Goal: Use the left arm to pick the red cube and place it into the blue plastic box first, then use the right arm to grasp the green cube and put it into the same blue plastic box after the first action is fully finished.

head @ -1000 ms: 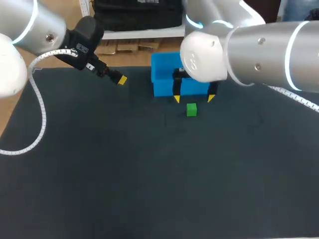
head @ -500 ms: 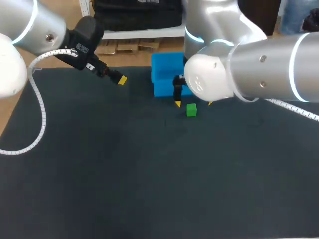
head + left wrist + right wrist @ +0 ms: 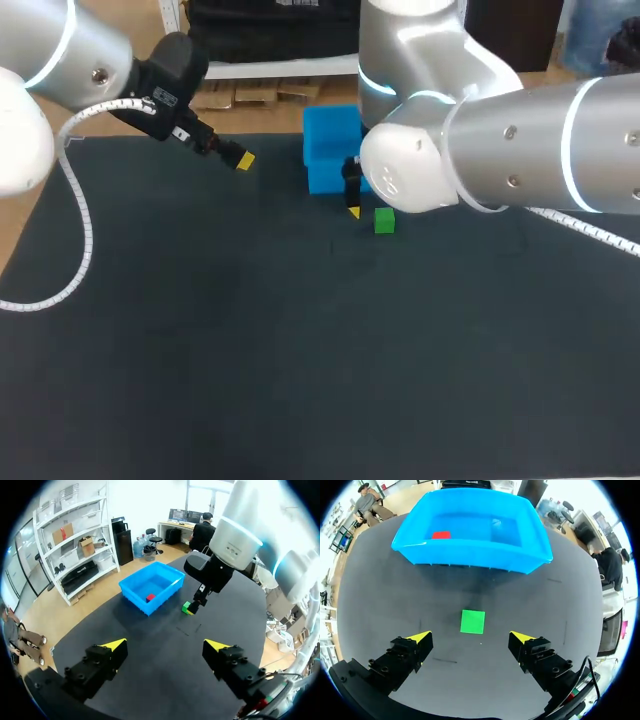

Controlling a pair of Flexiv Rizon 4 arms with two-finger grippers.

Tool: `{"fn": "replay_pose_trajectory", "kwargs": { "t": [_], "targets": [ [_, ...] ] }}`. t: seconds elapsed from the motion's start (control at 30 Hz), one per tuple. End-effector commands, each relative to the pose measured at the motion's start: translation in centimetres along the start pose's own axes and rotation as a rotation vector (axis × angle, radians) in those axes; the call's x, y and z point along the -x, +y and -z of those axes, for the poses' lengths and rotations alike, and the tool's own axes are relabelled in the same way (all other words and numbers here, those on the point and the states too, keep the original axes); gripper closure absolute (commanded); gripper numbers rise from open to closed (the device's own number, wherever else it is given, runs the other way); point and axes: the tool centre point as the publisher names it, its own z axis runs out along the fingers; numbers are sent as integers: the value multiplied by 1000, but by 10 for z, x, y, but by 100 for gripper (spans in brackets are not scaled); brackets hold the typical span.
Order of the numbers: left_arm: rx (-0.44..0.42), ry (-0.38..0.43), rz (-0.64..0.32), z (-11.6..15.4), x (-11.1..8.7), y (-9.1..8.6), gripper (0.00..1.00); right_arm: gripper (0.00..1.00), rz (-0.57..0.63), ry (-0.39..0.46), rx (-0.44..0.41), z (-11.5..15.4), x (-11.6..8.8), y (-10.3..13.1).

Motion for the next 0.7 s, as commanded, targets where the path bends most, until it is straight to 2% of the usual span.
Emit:
{"fn": "replay_pose_trajectory", "kwargs": {
  "t": [0.03,0.7],
  "targets": [
    [-3,-5,-2,0,-1,1,0,0,-3,17,-7,-4,7,3],
    [-3,-5,-2,0,-1,1,0,0,-25,34,-32,-29,15,-1]
  ]
}}
